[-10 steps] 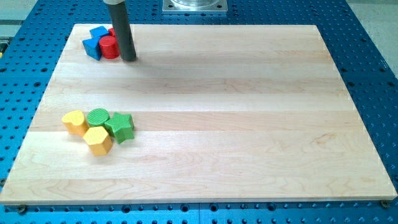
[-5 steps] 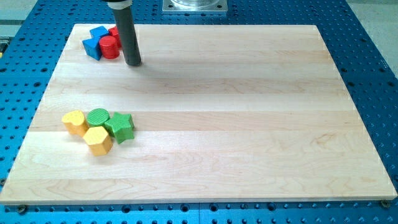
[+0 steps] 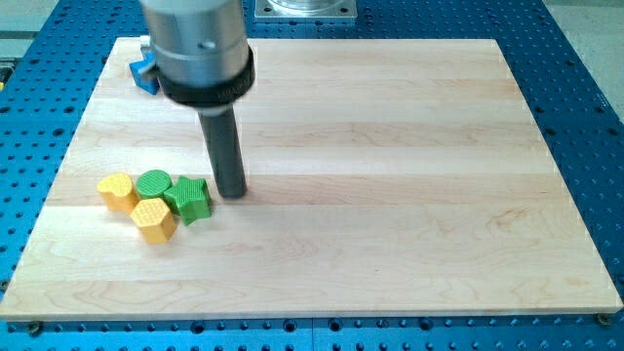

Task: Push the red blocks slightly down

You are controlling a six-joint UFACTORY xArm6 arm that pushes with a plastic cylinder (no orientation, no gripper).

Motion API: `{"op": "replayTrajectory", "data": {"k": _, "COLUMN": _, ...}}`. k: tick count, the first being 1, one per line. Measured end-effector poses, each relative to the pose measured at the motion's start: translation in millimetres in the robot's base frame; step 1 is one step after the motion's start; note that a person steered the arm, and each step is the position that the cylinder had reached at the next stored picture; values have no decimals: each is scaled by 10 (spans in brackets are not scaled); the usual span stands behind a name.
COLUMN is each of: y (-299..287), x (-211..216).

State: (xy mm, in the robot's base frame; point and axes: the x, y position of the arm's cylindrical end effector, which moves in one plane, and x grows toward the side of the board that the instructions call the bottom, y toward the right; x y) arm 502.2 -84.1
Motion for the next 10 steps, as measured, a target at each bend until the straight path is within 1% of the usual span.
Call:
{"op": "replayTrajectory", "data": {"k": 1, "y": 97, "x": 316}}
{"op": "replayTrajectory", "data": {"k": 2, "y": 99, "x": -580}}
{"op": "replayTrajectory", "data": {"k": 3, "y": 144, "x": -1694}}
{"op": "replayTrajectory", "data": {"k": 4, "y": -18, "x": -2767}}
{"op": "replayTrajectory", "data": {"k": 5, "y": -520, "x": -3103}}
{"op": "replayTrajectory", "data": {"k": 6, "y": -615, "x": -2819}}
{"op": "replayTrajectory", "data": {"k": 7, "y": -584, "x": -2577}}
{"op": "replayTrajectory", "data": {"k": 8, "y": -366, "x": -3096}}
{"op": "replayTrajectory", "data": {"k": 9, "y": -708, "x": -2522}}
{"op": "replayTrajectory", "data": {"k": 10, "y": -785, "x": -1948}}
